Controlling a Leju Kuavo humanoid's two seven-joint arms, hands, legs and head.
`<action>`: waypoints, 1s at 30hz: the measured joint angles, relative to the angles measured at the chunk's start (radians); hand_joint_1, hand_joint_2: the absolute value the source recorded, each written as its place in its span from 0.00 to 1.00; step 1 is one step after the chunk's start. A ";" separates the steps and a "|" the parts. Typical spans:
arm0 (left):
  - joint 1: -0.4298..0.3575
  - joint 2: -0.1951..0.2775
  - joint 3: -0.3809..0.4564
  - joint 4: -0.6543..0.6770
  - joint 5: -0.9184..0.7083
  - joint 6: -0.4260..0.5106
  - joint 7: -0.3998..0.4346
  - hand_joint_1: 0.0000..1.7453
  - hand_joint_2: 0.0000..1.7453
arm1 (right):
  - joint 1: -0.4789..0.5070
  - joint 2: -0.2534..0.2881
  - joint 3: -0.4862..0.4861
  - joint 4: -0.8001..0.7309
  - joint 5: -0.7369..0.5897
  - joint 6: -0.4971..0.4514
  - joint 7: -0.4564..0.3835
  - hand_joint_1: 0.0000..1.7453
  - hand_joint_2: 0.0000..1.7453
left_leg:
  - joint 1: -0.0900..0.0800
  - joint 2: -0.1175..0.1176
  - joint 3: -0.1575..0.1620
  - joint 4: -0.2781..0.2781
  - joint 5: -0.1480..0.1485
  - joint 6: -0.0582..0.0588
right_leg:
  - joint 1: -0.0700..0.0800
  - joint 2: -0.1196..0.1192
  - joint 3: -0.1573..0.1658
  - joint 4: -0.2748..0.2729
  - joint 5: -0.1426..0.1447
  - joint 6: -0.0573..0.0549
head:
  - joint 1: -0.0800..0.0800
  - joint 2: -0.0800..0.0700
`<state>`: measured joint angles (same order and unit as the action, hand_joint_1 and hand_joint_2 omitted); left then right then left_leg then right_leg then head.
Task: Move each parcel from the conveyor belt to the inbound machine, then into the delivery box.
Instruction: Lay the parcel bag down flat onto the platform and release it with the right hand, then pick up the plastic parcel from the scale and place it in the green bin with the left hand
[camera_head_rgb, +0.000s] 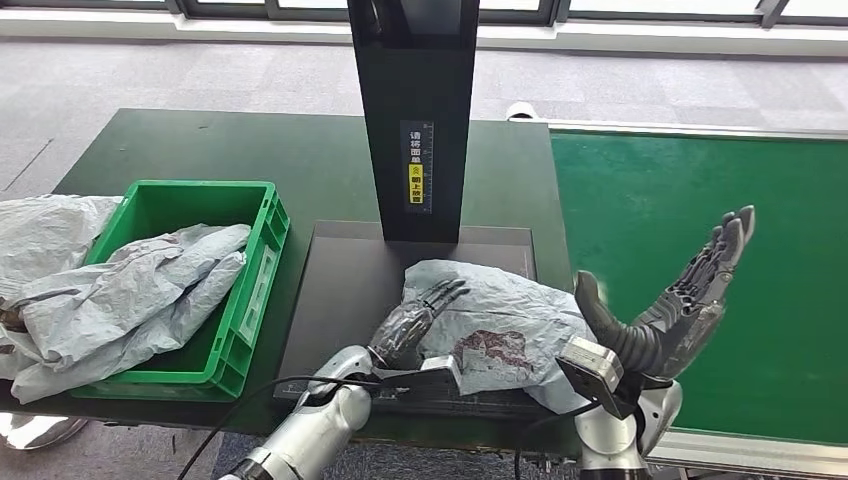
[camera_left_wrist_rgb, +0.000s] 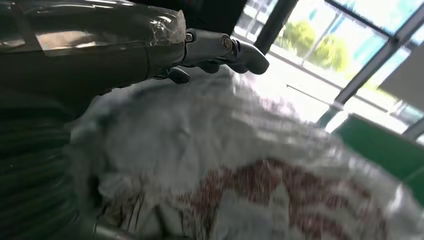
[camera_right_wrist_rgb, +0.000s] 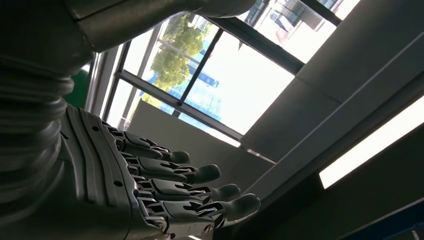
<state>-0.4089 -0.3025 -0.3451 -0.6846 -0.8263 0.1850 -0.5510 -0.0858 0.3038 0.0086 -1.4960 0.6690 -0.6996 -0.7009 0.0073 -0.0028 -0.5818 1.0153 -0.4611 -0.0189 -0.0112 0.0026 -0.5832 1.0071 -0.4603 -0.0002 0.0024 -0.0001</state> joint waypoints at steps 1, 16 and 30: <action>-0.014 -0.008 -0.014 0.044 -0.019 -0.012 0.018 0.00 1.00 | -0.006 0.001 0.001 0.002 -0.001 0.000 0.000 0.00 1.00 | 0.000 0.000 0.000 0.000 0.000 0.000 | 0.000 0.000 0.000 0.000 0.000 0.000 | 0.000 0.000; -0.114 -0.064 -0.089 0.281 -0.092 -0.094 0.079 0.02 1.00 | -0.025 0.004 0.002 0.017 0.002 0.000 0.000 0.00 1.00 | 0.000 -0.006 0.002 0.000 0.000 0.001 | 0.000 -0.007 0.006 0.000 -0.001 0.000 | 0.000 0.000; -0.125 -0.068 -0.119 0.300 -0.127 -0.115 0.098 1.00 1.00 | -0.025 0.005 0.002 0.017 0.005 0.000 0.000 0.00 1.00 | 0.000 -0.007 0.006 0.000 0.000 0.001 | 0.000 -0.008 0.010 0.000 -0.002 0.001 | 0.000 0.000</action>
<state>-0.5339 -0.3704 -0.4637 -0.3842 -0.9535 0.0705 -0.4531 -0.1104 0.3086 0.0107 -1.4786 0.6738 -0.6996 -0.7008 0.0073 -0.0098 -0.5760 1.0152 -0.4608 -0.0176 -0.0113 -0.0056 -0.5732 1.0068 -0.4621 0.0005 0.0023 -0.0001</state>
